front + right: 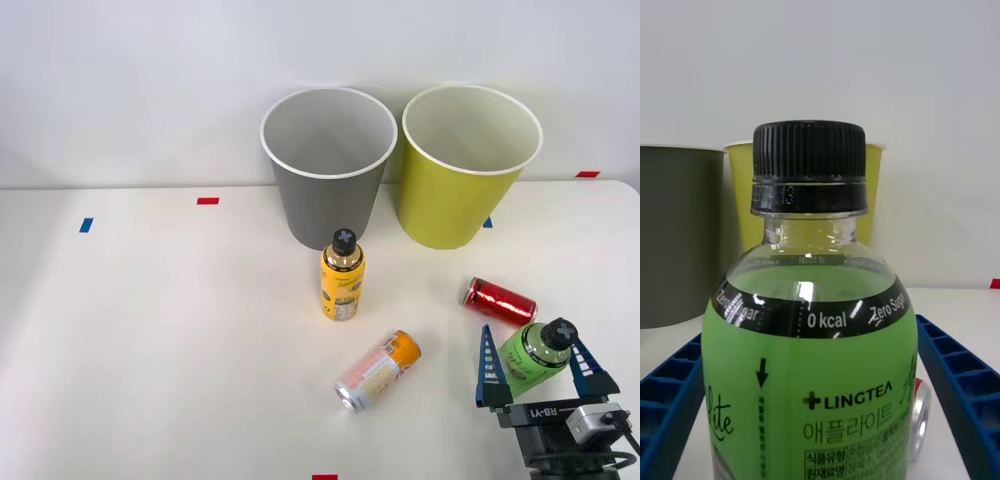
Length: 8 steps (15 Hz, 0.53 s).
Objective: Put cans in the gray bin, plastic bottles in the light green bin
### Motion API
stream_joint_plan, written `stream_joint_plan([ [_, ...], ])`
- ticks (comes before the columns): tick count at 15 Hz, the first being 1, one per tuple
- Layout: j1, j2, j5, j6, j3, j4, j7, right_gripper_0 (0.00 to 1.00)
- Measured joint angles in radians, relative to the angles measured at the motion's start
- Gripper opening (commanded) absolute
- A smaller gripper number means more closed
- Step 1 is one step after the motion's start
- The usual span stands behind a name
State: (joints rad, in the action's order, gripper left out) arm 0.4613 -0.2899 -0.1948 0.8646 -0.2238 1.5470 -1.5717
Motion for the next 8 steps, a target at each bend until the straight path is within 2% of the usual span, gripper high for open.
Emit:
stream_joint_plan([
  [8,0.029,0.004,-0.014,0.007,-0.007,0.031,-0.023,0.00],
])
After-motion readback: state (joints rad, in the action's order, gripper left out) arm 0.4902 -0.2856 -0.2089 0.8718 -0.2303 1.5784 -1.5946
